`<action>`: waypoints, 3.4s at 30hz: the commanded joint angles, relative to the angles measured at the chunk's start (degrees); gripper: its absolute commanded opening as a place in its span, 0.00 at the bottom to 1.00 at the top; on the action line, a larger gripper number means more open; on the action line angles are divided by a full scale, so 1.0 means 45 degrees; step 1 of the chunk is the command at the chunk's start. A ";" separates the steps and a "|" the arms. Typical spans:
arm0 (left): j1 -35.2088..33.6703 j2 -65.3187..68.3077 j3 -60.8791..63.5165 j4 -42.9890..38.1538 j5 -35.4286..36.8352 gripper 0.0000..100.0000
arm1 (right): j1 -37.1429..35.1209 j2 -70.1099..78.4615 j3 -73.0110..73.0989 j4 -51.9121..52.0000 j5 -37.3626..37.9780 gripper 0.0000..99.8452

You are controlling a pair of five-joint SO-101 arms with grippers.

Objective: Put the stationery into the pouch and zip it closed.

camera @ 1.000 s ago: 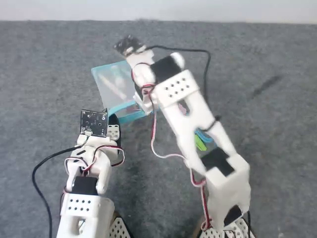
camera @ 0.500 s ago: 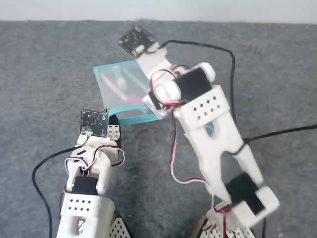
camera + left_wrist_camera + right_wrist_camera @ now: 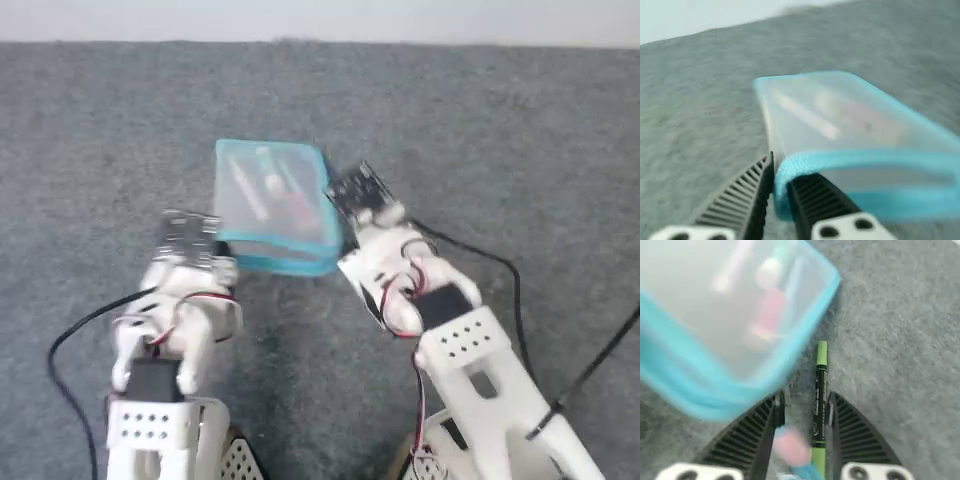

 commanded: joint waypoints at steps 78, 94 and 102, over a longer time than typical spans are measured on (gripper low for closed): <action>-0.1074 -0.1915 0.1709 -0.2071 0.0957 0.01 | 0.1534 0.6906 -0.2657 -0.1592 -0.0567 0.14; -0.1074 -0.1915 0.1670 -0.2071 0.0957 0.01 | 0.2628 0.9465 -0.4083 -0.1475 -0.0567 0.14; -0.1074 -0.1915 0.1670 -0.2071 0.0957 0.01 | 0.2549 0.9387 -0.4122 -0.0772 -0.0567 0.09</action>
